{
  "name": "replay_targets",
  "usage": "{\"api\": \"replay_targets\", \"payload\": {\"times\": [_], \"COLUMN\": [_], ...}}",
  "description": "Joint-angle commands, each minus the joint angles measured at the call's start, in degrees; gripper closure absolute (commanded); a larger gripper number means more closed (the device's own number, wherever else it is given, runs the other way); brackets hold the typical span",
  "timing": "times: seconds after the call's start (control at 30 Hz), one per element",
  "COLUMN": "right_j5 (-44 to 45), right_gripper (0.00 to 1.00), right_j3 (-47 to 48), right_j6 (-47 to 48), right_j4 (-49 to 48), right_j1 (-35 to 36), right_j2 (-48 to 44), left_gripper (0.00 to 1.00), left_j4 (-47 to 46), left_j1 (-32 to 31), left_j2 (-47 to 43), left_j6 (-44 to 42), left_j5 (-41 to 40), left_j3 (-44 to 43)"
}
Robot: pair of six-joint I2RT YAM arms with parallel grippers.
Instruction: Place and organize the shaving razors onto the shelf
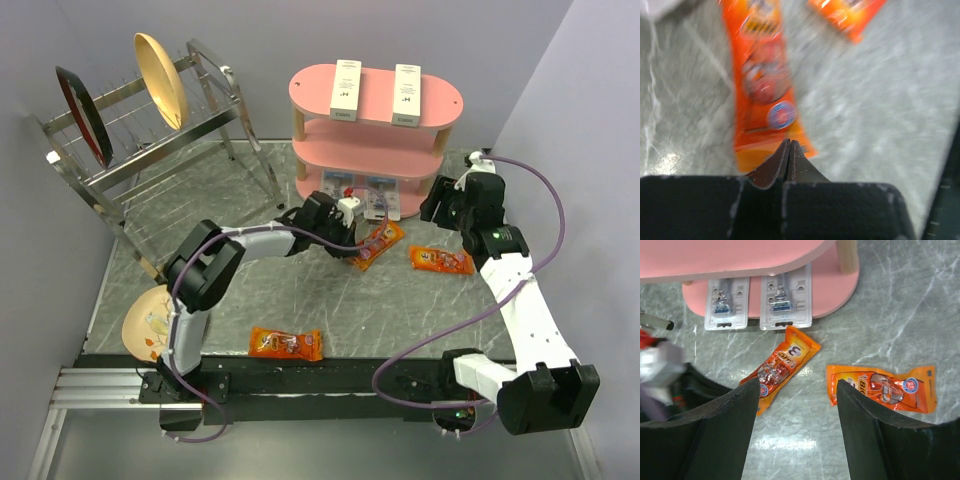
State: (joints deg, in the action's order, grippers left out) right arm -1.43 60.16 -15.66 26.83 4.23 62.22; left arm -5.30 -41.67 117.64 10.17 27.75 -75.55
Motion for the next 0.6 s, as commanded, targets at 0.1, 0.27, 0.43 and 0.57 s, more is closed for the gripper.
{"api": "replay_targets", "payload": {"times": [0.1, 0.27, 0.43, 0.57], "right_j5": [1.34, 0.99, 0.21, -0.85], "right_gripper": [0.30, 0.30, 0.30, 0.30], "right_j3": [3.56, 3.21, 2.86, 2.51], "right_j6": [1.42, 1.34, 1.34, 0.90], "right_j4": [0.15, 0.07, 0.42, 0.51], "right_j1": [-2.12, -2.47, -3.70, -3.88], "right_j2": [-0.08, 0.19, -0.08, 0.27], "left_gripper": [0.94, 0.31, 0.26, 0.27], "left_j4": [-1.48, 2.65, 1.43, 1.17], "left_j1": [0.01, 0.79, 3.96, 5.02], "left_j2": [-8.66, -4.64, -1.28, 1.35], "left_j6": [3.80, 2.92, 3.98, 4.06], "left_j5": [2.15, -6.21, -3.14, 0.81], "left_j3": [-2.05, -5.48, -5.67, -5.84]}}
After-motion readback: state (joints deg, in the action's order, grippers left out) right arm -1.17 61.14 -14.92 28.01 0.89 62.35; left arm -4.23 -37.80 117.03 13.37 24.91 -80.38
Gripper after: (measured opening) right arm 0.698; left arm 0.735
